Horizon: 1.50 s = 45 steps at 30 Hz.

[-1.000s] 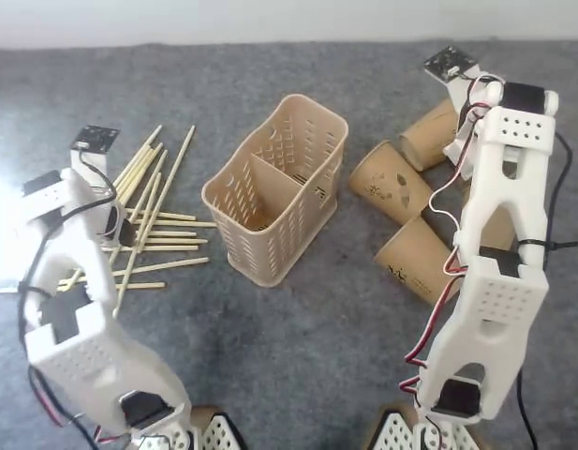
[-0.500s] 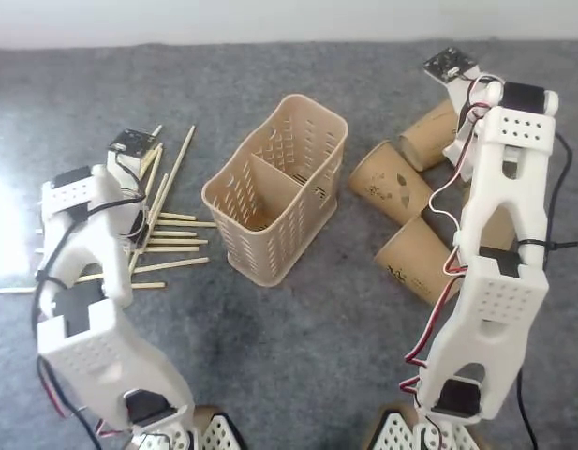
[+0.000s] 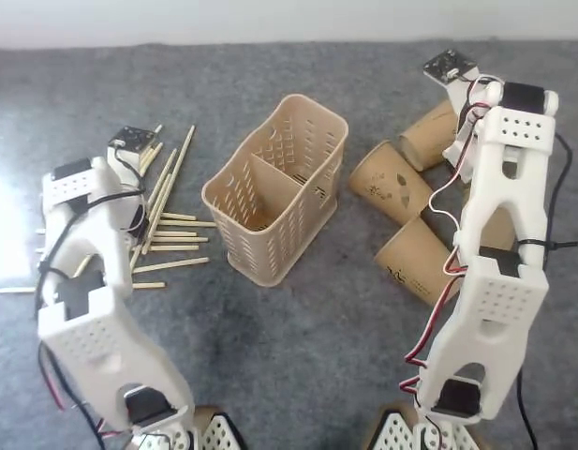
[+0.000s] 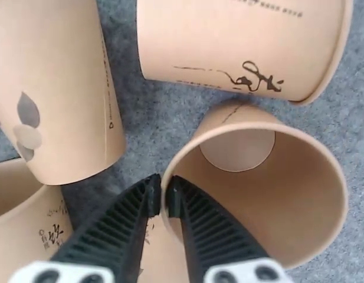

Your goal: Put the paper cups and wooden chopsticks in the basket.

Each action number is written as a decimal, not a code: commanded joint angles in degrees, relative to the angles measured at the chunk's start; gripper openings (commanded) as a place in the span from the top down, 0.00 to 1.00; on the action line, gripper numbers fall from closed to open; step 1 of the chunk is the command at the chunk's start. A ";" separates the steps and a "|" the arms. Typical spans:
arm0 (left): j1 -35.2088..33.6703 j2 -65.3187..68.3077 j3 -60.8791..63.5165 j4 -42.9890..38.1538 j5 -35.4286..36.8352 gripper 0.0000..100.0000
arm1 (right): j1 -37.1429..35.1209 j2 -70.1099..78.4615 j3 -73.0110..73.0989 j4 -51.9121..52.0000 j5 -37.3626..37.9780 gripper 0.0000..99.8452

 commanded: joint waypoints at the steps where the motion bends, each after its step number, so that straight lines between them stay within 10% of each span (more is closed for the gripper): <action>1: 0.09 1.49 -1.45 1.14 -0.09 0.99 | 0.84 -0.40 -2.02 -1.45 0.70 0.99; 29: 3.16 -54.42 -0.92 22.24 10.55 0.99 | -5.14 -38.90 -1.67 8.92 4.57 0.99; 45: 20.48 -106.90 24.40 9.23 35.96 0.99 | -28.79 -49.80 -1.58 8.92 18.37 0.99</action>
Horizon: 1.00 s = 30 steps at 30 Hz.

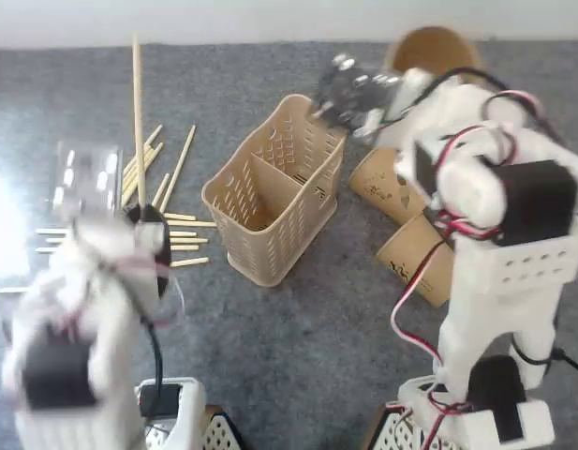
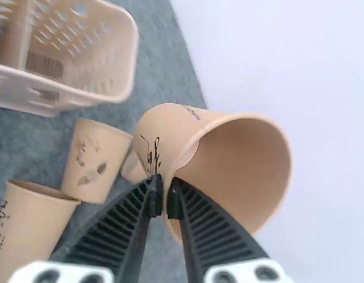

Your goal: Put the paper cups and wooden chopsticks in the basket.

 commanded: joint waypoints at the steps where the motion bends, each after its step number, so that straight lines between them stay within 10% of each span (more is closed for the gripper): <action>1: 1.23 -21.89 5.41 -5.54 1.85 0.99 | -6.64 -1.80 -1.67 0.84 0.79 0.99; 30: -2.90 -35.87 33.19 -30.77 1.14 0.99 | -13.23 12.26 -1.76 -0.04 7.12 0.99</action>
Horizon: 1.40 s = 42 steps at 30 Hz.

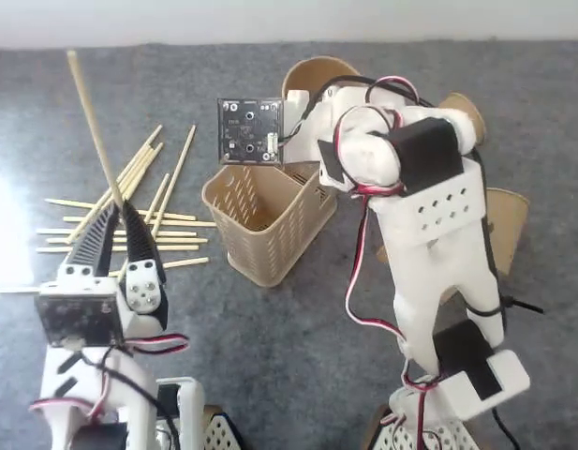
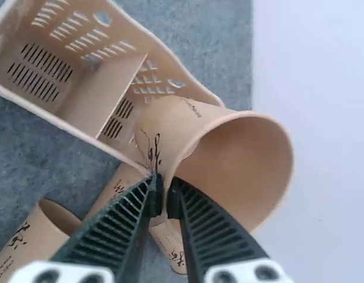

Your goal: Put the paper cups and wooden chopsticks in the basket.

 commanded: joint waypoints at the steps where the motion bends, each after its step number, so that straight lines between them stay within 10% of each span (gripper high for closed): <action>1: -0.44 -0.09 1.54 -4.13 2.73 0.99 | 0.57 0.75 -1.76 1.01 0.70 0.99; 12: -0.35 -0.09 3.03 -5.45 4.40 0.99 | 0.13 6.46 -1.76 0.48 -5.19 0.98; 20: -0.35 -0.09 4.97 -5.89 4.40 0.99 | -1.10 6.37 -1.93 0.66 -7.30 0.66; 27: 7.47 0.09 4.44 -13.10 4.40 0.99 | -0.40 0.40 -6.07 1.10 -7.56 0.72; 42: 24.09 0.62 14.64 -32.44 4.04 0.99 | 27.82 -15.52 9.32 1.10 -7.82 0.82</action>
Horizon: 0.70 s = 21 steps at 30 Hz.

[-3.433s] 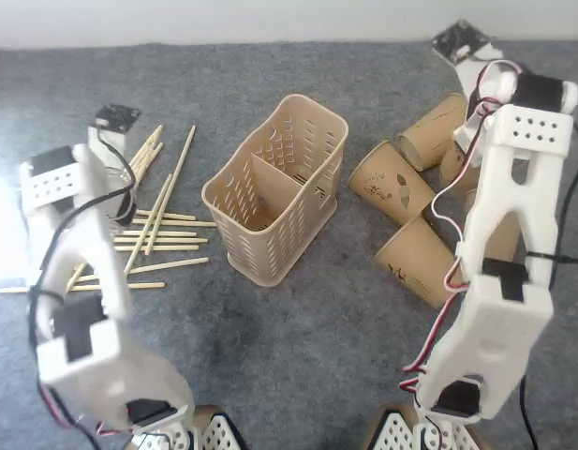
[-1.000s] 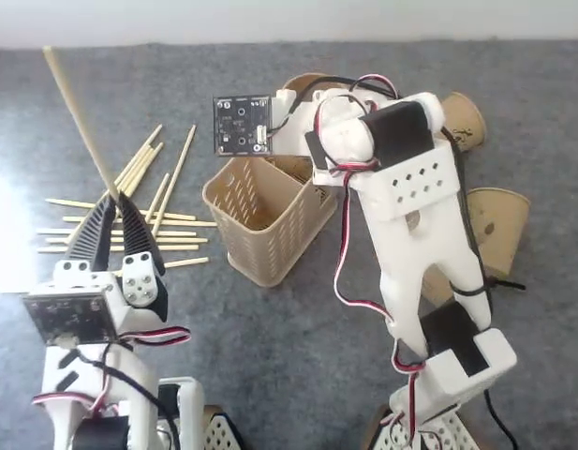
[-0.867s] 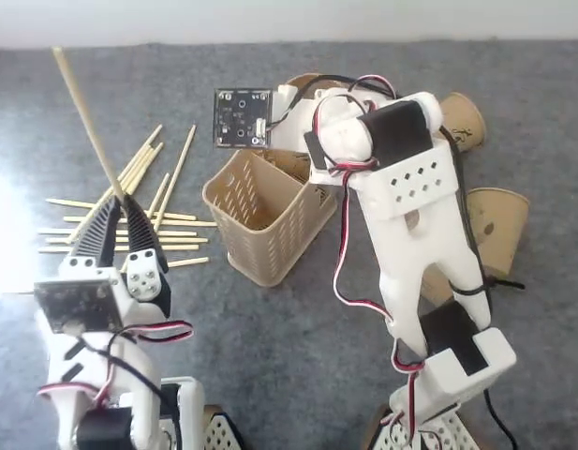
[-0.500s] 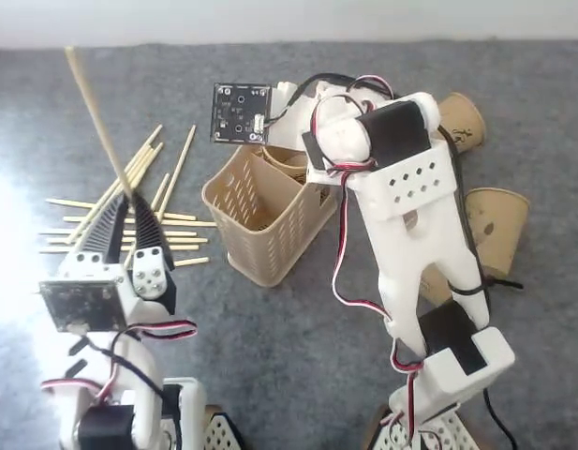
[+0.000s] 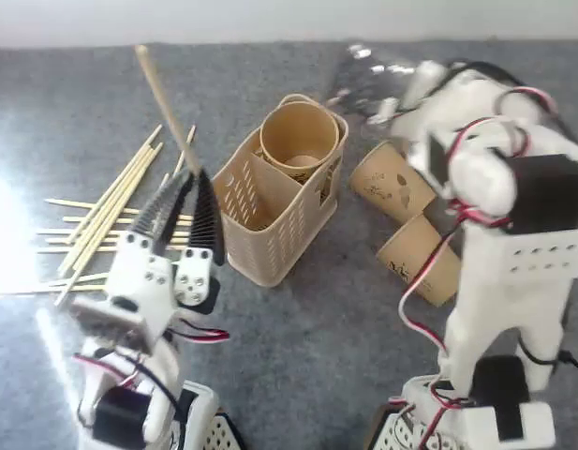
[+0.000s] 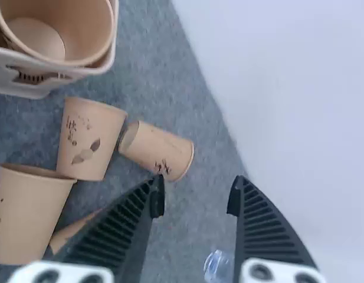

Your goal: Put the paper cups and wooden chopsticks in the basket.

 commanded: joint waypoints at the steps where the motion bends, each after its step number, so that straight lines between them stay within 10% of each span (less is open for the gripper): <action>1: 2.02 1.41 3.21 -6.68 0.09 0.99 | 7.69 -4.62 9.49 0.31 -0.53 0.82; 21: 0.97 34.02 -6.11 -11.78 5.36 0.91 | 8.66 -33.19 54.51 -23.96 1.93 0.82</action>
